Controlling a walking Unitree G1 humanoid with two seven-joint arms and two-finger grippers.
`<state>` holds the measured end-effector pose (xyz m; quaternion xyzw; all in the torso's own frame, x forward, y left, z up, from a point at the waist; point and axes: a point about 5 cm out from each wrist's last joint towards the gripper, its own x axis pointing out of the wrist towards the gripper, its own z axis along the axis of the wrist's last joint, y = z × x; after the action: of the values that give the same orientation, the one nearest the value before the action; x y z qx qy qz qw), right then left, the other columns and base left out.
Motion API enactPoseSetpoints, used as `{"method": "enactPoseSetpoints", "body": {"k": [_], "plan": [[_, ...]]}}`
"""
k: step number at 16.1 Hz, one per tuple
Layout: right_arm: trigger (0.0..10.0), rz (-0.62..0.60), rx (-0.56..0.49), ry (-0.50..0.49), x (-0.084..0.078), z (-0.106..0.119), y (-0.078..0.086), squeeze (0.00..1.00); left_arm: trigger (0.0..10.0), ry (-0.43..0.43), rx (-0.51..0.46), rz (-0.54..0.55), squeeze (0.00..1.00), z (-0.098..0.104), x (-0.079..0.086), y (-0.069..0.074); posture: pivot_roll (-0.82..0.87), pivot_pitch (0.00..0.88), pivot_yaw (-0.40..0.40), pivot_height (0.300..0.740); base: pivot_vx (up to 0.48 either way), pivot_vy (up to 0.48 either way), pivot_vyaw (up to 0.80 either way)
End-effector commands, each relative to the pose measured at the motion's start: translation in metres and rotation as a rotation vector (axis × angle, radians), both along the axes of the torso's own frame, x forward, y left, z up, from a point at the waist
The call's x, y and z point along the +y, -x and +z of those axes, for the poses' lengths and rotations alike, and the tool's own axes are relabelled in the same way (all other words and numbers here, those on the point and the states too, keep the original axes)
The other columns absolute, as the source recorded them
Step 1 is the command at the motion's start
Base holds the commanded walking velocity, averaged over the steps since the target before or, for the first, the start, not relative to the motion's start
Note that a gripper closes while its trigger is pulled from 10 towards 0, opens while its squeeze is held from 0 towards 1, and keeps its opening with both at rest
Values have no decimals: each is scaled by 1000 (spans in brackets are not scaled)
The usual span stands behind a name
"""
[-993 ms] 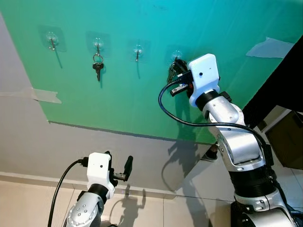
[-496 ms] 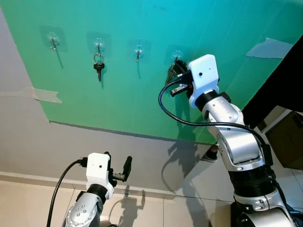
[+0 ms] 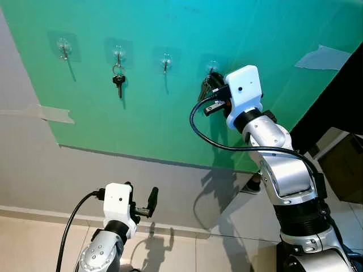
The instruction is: Hang keys on a hook
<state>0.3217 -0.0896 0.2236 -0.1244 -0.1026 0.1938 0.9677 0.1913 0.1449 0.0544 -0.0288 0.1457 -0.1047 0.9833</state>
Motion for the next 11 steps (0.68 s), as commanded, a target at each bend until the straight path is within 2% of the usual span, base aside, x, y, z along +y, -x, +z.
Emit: {"method": "enactPoseSetpoints", "body": {"k": [1,2,3,4,11], "plan": [[10000,-53,50,8,-10,-9,-5,0,10000,13,-18,-11,0,5,-5,-3,89,0,-146,722,0,0,0],[10000,-55,51,3,-10,-9,-5,212,10000,13,-18,-11,0,5,-5,-3,90,0,-146,722,0,0,0],[10000,-55,51,-5,-10,-8,-5,212,10000,13,-18,-11,0,6,-5,-3,90,0,-146,722,0,0,0],[10000,-58,53,-16,-11,-9,-5,1000,10000,13,-17,-11,0,6,-5,-3,90,0,-147,722,0,0,0],[10000,-60,57,-24,-12,-9,-4,1000,10000,15,-16,-13,0,5,-7,-3,84,0,-145,722,0,0,0]]}}
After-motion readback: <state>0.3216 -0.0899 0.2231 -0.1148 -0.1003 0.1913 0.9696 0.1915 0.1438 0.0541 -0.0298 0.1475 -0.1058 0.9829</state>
